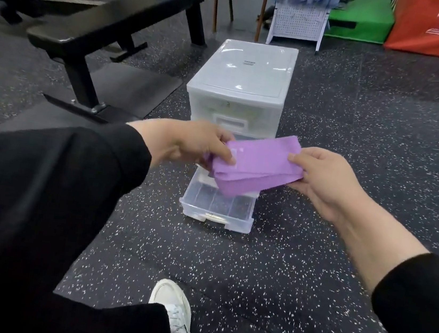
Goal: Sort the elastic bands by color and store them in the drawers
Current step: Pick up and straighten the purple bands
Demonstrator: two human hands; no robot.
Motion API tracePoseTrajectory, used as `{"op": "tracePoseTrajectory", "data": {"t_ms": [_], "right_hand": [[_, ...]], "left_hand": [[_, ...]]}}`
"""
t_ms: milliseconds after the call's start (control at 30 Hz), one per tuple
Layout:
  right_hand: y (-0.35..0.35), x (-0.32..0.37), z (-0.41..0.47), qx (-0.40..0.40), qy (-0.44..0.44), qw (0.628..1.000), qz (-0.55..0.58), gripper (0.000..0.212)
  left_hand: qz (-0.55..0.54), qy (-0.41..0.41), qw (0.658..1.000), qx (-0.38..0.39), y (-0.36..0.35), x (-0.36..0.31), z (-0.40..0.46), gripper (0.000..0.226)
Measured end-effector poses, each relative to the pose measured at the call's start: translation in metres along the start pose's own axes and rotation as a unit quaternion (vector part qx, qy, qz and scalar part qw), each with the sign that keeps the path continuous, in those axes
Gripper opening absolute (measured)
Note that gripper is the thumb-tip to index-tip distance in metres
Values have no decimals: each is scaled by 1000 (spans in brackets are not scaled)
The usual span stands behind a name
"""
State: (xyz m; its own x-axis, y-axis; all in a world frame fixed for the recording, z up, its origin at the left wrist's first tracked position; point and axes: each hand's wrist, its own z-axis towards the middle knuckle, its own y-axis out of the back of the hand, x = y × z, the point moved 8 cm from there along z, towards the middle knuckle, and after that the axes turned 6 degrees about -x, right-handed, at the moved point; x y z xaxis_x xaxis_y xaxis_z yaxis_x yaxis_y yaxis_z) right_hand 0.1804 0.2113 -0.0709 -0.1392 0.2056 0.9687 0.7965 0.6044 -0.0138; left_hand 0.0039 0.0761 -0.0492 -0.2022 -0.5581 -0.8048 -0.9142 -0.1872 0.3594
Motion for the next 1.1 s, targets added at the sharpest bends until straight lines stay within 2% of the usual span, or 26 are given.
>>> {"op": "tracePoseTrajectory", "data": {"t_ms": [167,300,400,567,733,800,867,933,1000,1100], "right_hand": [[-23,-27,32,2,-38,999,-29,3],[-46,-72,58,-4,-82,994,-66,6],[-61,-113,76,-2,-117,986,-118,6],[-73,-164,109,-15,-130,971,-200,10],[-85,-196,135,-14,-110,956,-270,36],[-87,-200,142,-15,-94,948,-303,30],[-88,-205,148,-7,-83,930,-358,14],[-92,-212,152,37,-82,891,-446,6],[-96,-221,152,88,-95,847,-515,16],[-94,-215,150,79,-51,827,-554,27]], "left_hand": [[-56,-3,996,-65,39,18,29,31],[-73,32,990,-117,42,83,63,40],[-81,56,986,-135,36,135,93,36],[-39,71,982,-169,34,184,134,34],[23,76,983,-164,39,207,166,38],[50,73,983,-162,38,209,177,40],[96,67,982,-148,34,209,186,42],[212,61,969,-112,27,208,191,47],[320,51,939,-113,26,208,190,55],[314,40,927,-202,32,208,176,45]]}}
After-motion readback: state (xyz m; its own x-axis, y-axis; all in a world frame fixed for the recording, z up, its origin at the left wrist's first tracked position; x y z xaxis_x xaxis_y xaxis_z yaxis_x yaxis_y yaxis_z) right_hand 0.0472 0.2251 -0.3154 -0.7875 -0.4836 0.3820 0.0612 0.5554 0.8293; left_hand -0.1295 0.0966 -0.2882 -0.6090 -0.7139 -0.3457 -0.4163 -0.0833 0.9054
